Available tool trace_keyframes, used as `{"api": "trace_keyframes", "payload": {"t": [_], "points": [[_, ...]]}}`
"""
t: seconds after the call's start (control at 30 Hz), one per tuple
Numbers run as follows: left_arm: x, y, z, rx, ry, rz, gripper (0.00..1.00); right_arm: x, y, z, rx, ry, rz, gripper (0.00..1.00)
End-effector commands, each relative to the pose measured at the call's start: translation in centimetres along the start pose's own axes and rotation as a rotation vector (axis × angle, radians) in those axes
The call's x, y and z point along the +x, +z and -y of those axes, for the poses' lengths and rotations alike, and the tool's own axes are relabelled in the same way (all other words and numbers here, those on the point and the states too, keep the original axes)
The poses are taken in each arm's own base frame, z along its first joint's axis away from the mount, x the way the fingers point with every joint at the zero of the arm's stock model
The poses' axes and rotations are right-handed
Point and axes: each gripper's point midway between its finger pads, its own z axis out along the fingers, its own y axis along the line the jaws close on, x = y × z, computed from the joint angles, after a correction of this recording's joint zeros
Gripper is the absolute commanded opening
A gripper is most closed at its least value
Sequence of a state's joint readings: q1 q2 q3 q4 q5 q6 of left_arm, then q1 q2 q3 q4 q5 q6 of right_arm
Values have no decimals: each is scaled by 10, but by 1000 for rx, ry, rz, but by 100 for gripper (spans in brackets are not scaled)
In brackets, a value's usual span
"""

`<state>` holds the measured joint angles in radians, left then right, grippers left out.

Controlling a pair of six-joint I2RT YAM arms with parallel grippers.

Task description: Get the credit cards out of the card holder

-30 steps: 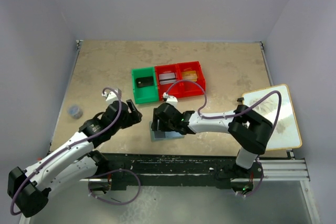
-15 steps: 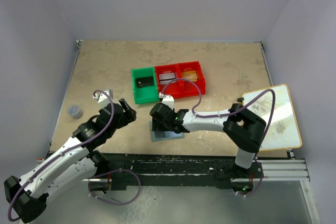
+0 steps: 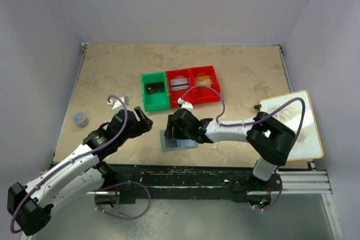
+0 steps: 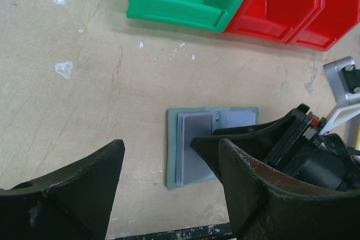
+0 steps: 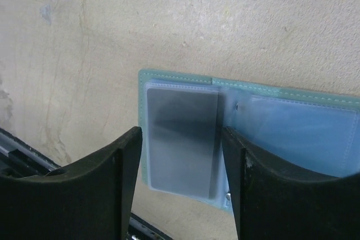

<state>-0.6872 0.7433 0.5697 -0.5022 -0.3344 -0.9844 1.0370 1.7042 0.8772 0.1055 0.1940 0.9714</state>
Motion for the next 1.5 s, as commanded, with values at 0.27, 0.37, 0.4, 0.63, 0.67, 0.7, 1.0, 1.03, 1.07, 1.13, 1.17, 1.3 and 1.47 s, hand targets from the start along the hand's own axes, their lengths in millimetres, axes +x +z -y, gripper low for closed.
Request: {"api": "trace_keyframes", "payload": {"t": [0.27, 0.37, 0.4, 0.63, 0.67, 0.7, 1.0, 1.03, 1.07, 1.13, 1.17, 1.3, 1.47], "points": [[-24, -11, -2, -5, -40, 104, 65, 1, 11, 26, 209, -137, -38, 69], [-31, -16, -8, -28, -49, 137, 64, 5, 14, 27, 242, -168, -45, 69], [-33, -17, -9, -31, -54, 147, 64, 6, 14, 26, 246, -173, -45, 68], [-34, -19, -13, -51, -60, 157, 64, 18, 18, 29, 285, -202, -67, 66], [-33, -18, -13, -51, -60, 154, 64, 21, 19, 29, 287, -210, -72, 66], [-33, -18, -12, -49, -60, 152, 64, 23, 20, 30, 293, -209, -76, 65], [-26, -14, -7, -29, -35, 115, 64, 33, 14, 15, 158, -168, -100, 60], [-24, -13, -6, -21, -33, 106, 64, 33, 14, 11, 135, -162, -99, 59], [-22, -12, -4, -12, -30, 97, 64, 32, 13, 9, 116, -153, -99, 59], [-18, -10, -1, 8, -27, 81, 64, 29, 13, 4, 80, -130, -97, 58], [-16, -9, 1, 20, -27, 73, 64, 33, 13, 12, 82, -120, -108, 57], [-5, -6, 11, 90, -31, 34, 64, 28, 12, 11, 8, -66, -113, 57], [8, 1, 20, 150, -29, -16, 64, 22, 11, 10, -37, -30, -105, 56]]}}
